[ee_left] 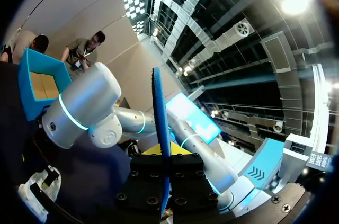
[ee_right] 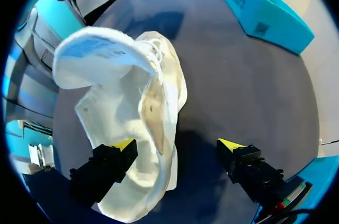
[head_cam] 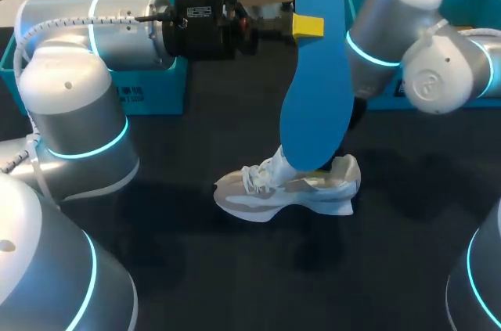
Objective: Take the shoe out of the shoebox, open the shoe tongue, remove and reinsert the insole, then place the shoe into the shoebox
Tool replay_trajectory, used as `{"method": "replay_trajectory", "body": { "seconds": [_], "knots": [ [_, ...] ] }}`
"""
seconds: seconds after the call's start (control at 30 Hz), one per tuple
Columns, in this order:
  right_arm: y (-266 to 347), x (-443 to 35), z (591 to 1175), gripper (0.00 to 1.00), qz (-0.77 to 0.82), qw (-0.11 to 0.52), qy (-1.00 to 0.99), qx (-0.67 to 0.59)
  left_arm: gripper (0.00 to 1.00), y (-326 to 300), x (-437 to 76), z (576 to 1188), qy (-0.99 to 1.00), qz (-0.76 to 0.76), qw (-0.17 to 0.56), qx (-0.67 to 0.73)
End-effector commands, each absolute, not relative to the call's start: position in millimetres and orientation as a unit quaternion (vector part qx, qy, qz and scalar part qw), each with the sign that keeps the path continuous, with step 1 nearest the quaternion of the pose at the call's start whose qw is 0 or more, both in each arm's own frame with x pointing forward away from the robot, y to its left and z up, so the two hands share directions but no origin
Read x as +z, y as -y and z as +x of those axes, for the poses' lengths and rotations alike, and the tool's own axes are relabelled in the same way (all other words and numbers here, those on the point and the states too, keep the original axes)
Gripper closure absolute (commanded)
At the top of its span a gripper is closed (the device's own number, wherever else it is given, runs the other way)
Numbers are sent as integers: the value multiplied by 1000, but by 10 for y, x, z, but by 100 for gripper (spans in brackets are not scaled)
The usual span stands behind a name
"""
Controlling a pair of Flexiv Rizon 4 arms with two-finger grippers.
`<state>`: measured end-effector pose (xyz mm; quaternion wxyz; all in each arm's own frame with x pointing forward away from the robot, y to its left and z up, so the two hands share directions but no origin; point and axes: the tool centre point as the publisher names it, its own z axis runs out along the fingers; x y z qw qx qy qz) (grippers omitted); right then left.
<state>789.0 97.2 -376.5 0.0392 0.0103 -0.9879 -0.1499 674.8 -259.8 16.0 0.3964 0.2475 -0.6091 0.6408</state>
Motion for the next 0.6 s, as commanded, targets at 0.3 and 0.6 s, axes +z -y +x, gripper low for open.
{"method": "replay_trajectory", "body": {
  "seconds": [0.3, 0.6],
  "knots": [
    [-1132, -3976, 7843, 35, 0, 62, 989, -136, 100, 2614, 158, 6745, 608, 248, 396, 641],
    [-1174, -3975, 7786, 54, -33, 52, 989, -134, 100, 2614, 158, 6745, 608, 248, 396, 641]
  ]
}}
